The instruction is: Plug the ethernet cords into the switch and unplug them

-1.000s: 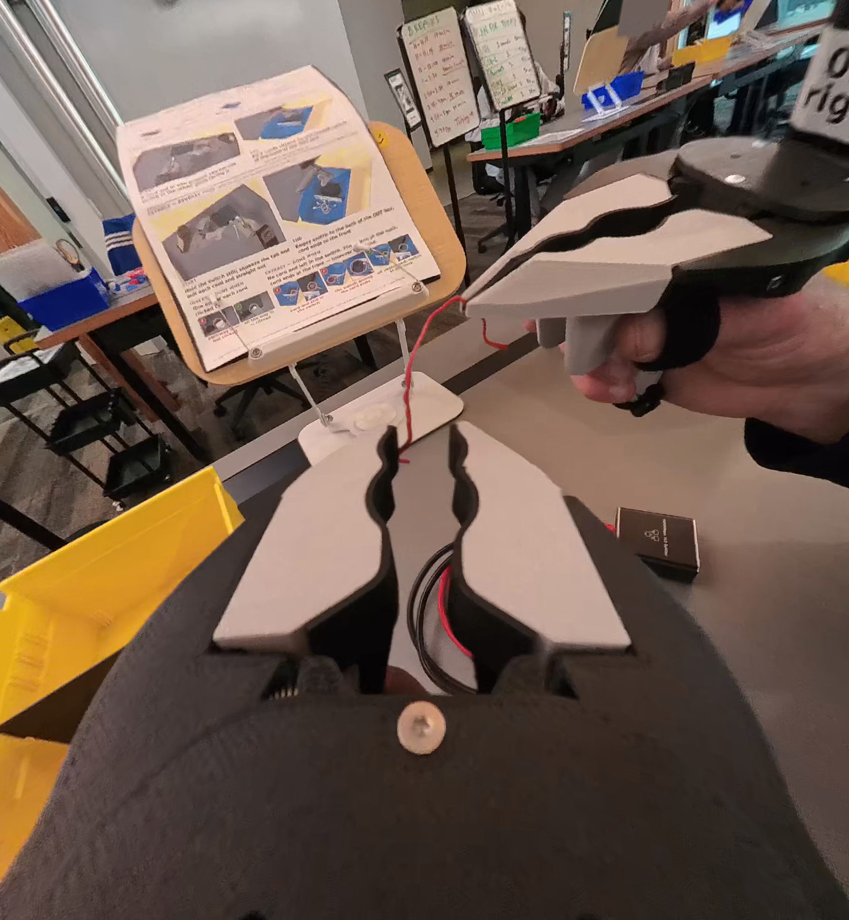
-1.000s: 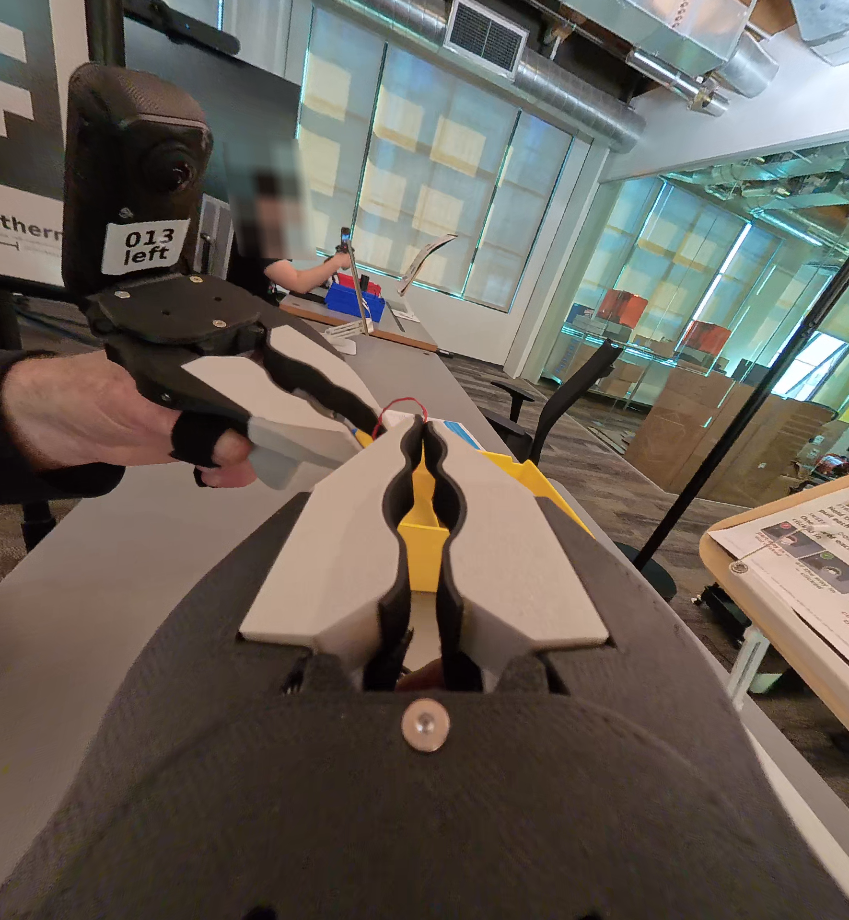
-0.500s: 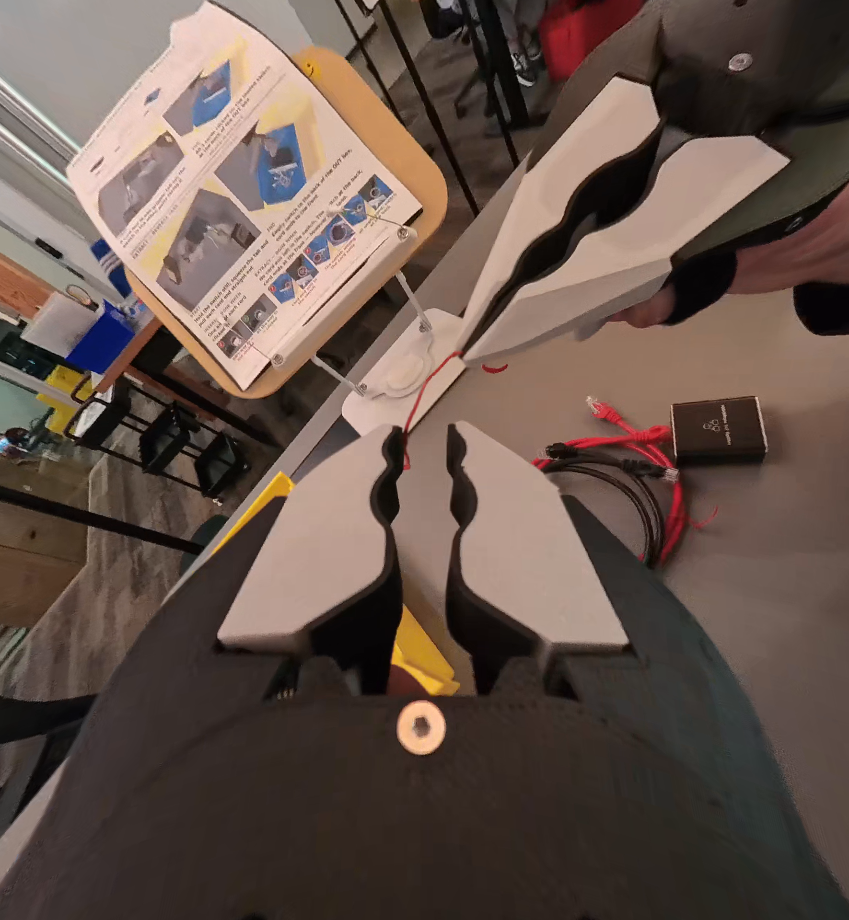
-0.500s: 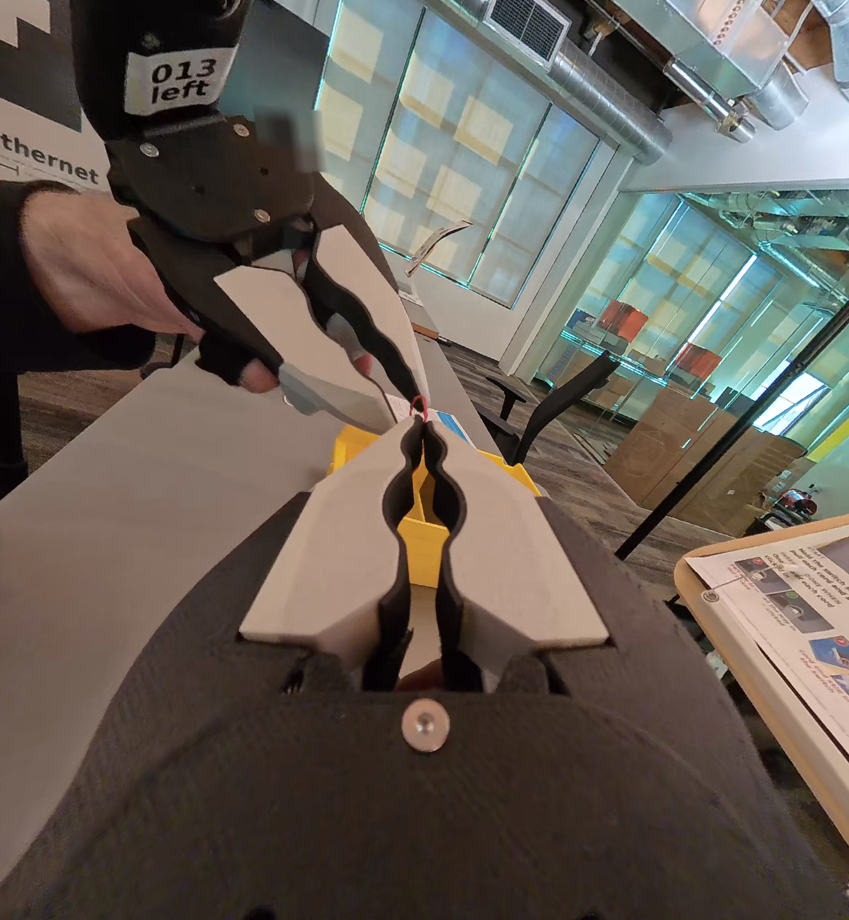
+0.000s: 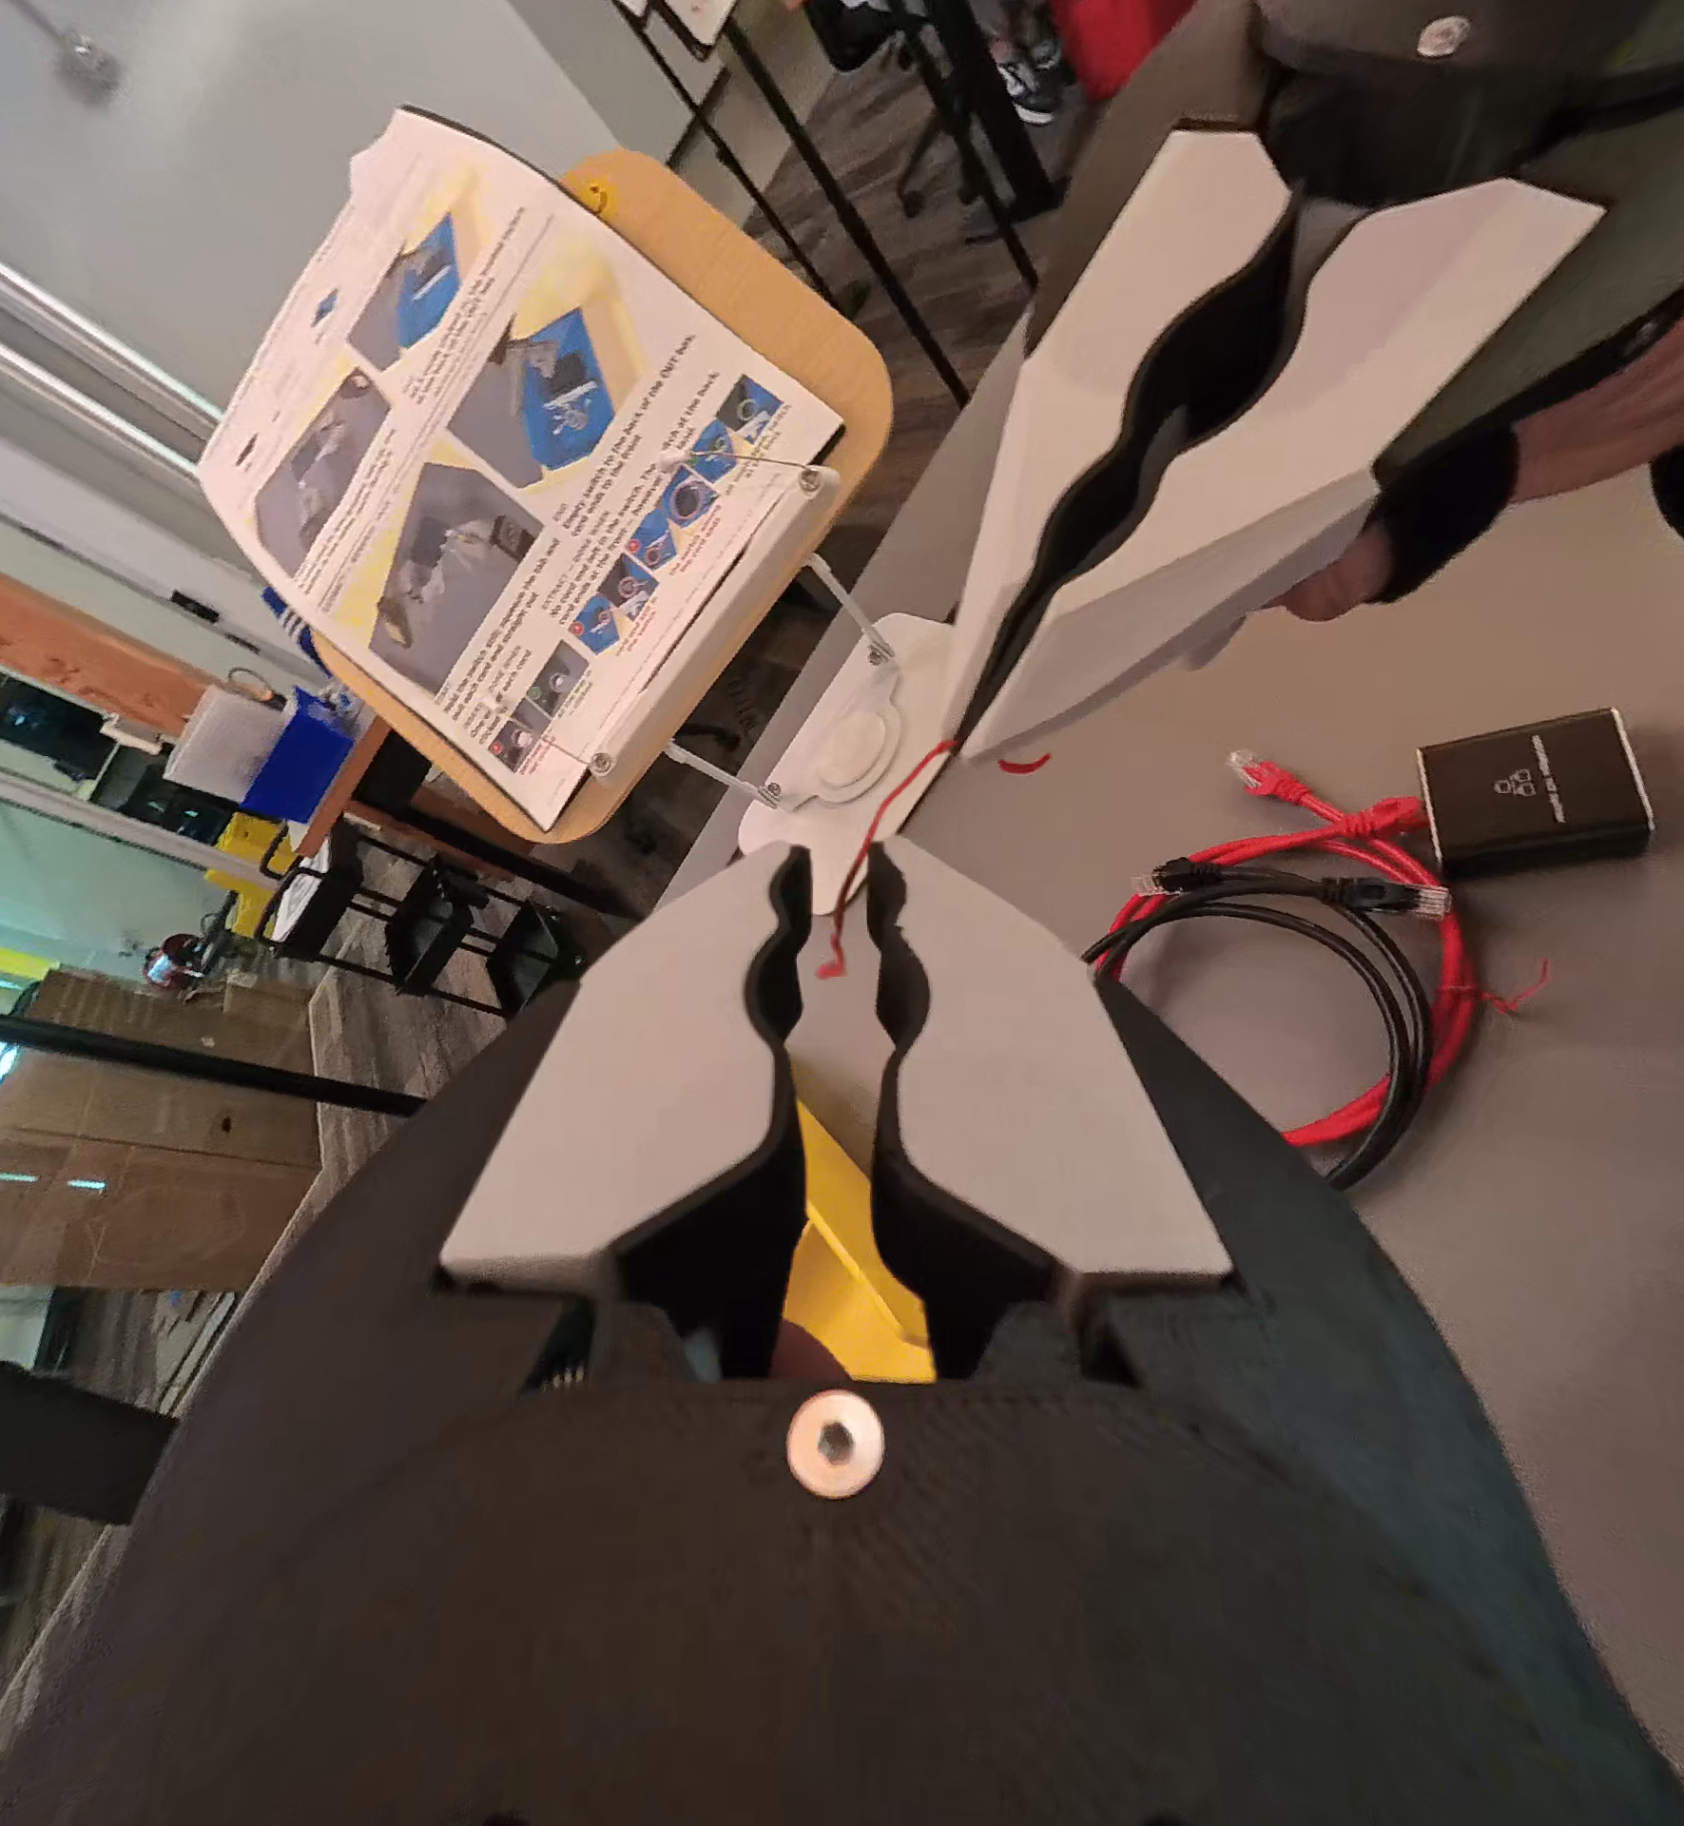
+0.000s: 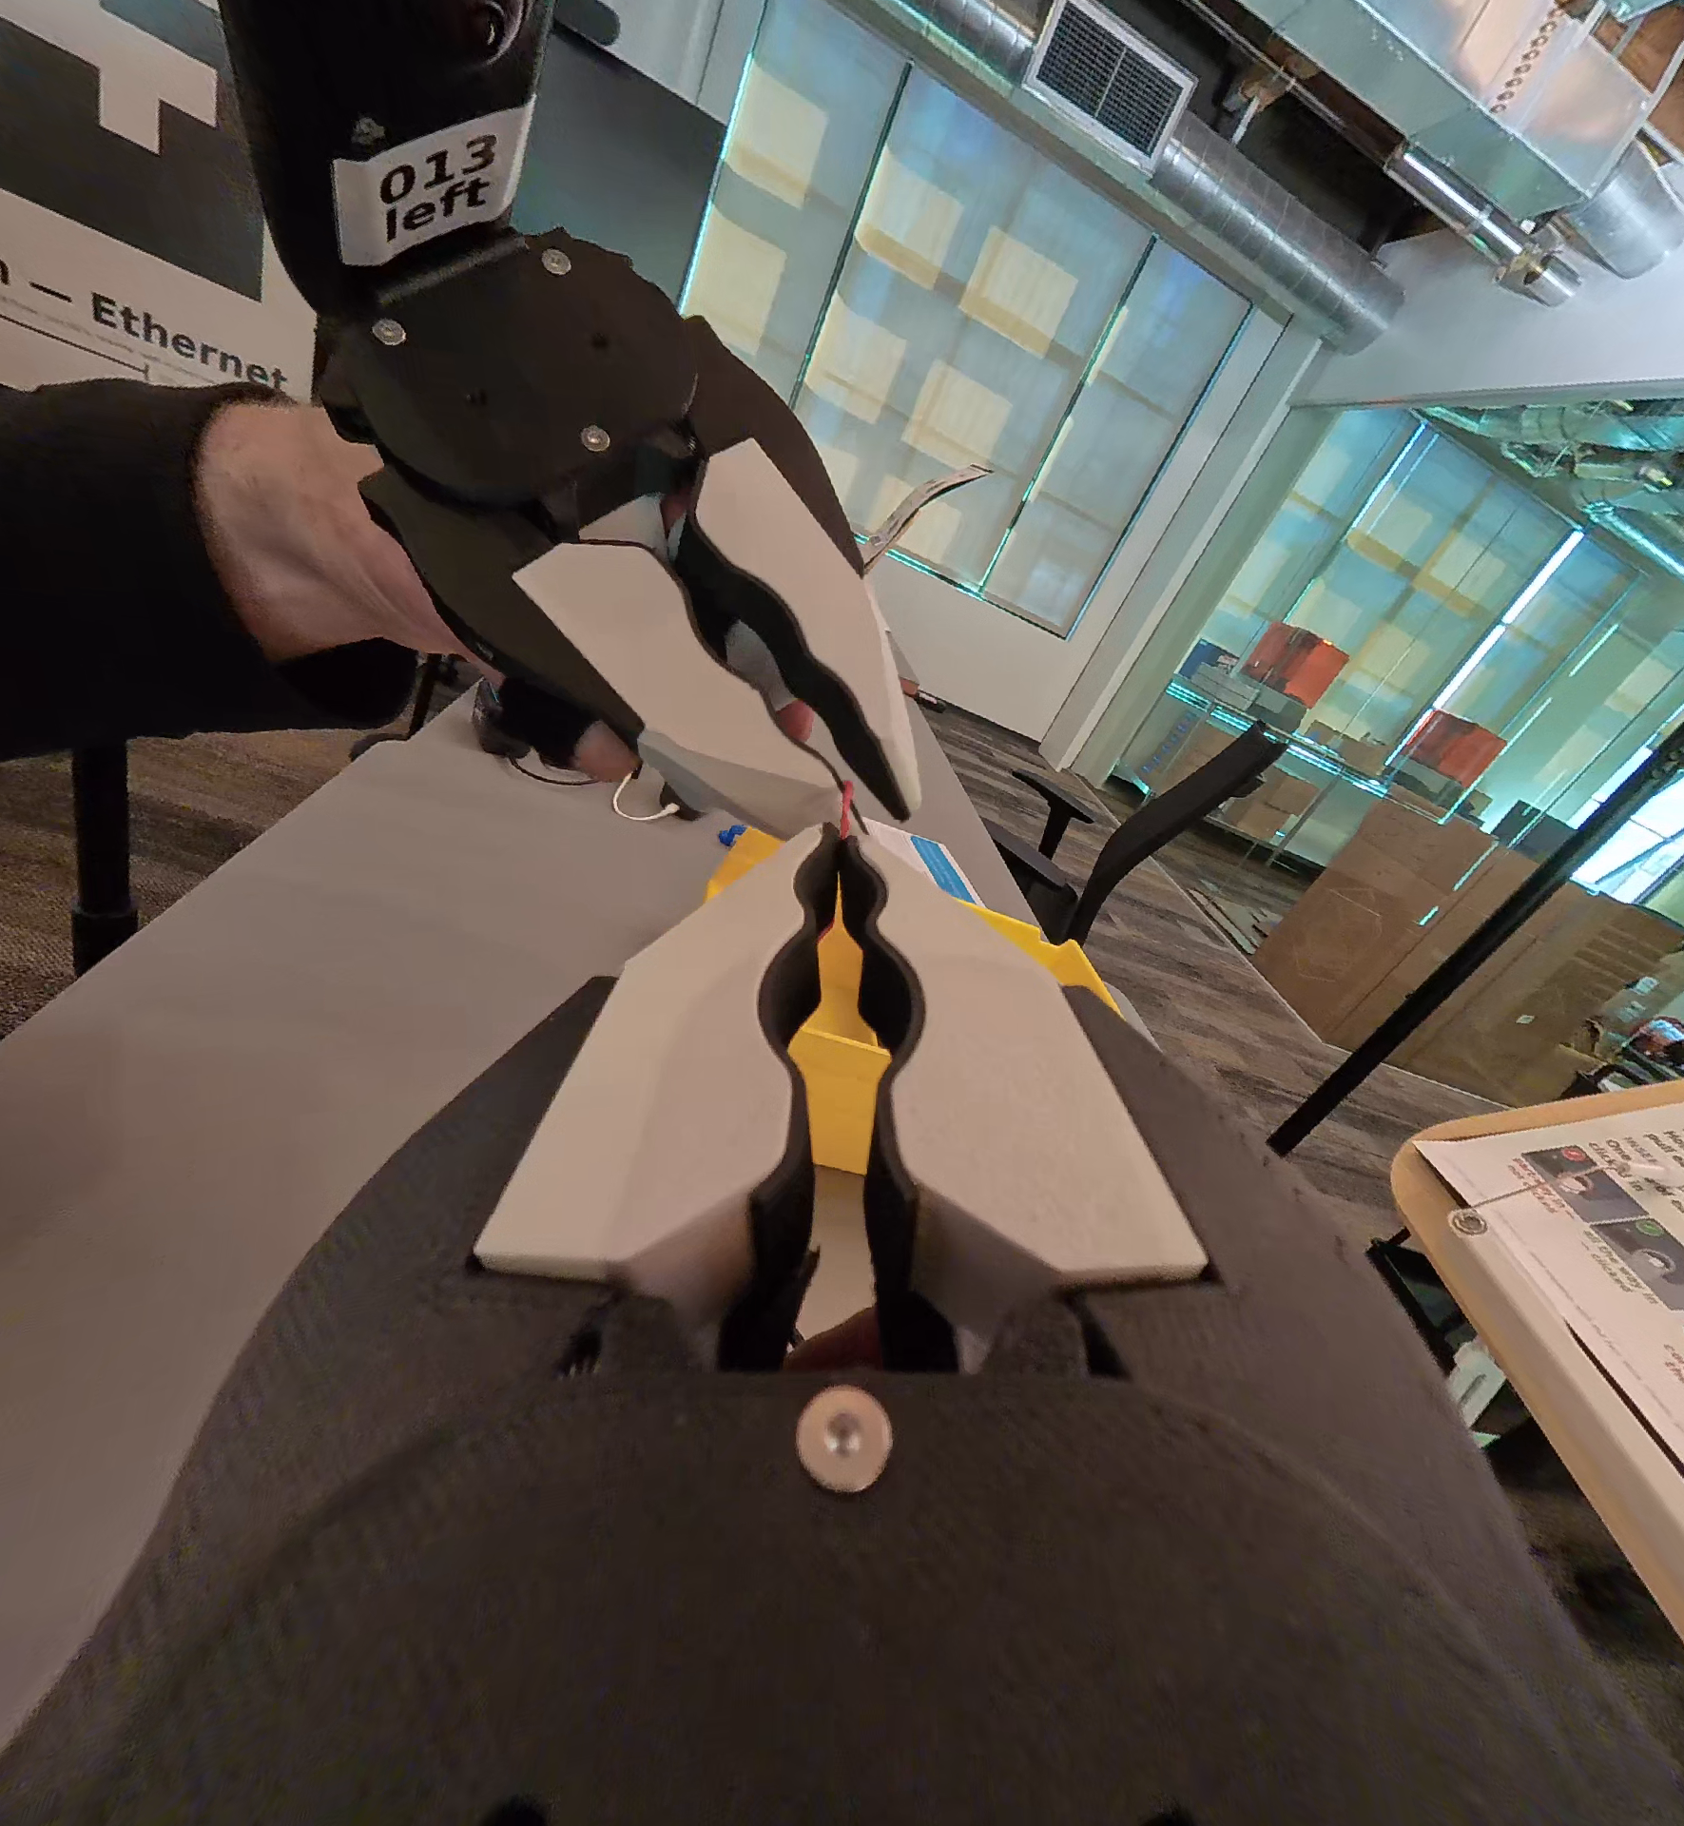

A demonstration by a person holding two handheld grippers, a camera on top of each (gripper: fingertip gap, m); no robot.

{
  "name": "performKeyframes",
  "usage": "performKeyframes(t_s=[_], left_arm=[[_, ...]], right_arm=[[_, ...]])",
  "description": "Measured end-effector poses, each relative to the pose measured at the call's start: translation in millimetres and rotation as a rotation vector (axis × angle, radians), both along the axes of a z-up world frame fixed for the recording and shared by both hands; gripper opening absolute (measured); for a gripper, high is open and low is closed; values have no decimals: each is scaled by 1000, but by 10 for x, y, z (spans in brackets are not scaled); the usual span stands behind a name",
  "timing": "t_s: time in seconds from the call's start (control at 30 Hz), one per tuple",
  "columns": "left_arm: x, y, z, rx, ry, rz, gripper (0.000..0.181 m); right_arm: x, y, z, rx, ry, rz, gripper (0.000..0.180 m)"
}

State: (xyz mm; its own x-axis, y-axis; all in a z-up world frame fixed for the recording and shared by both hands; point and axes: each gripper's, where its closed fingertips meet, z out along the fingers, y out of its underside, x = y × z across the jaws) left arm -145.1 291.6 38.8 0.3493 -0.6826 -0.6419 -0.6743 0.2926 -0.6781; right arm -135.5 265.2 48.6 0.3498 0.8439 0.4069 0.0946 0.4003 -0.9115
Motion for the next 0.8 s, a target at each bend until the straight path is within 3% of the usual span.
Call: performKeyframes(t_s=[0.4,0.5,0.8], left_arm=[[86,-18,8,-150,-122,-58,1],[61,43,66,-203,-187,-36,1],[118,85,137,-422,-395,-47,1]], right_arm=[[34,73,66,-44,80,-4,0],[74,113,106,-43,104,-24,19],[87,198,65,207,-80,-219,25]])
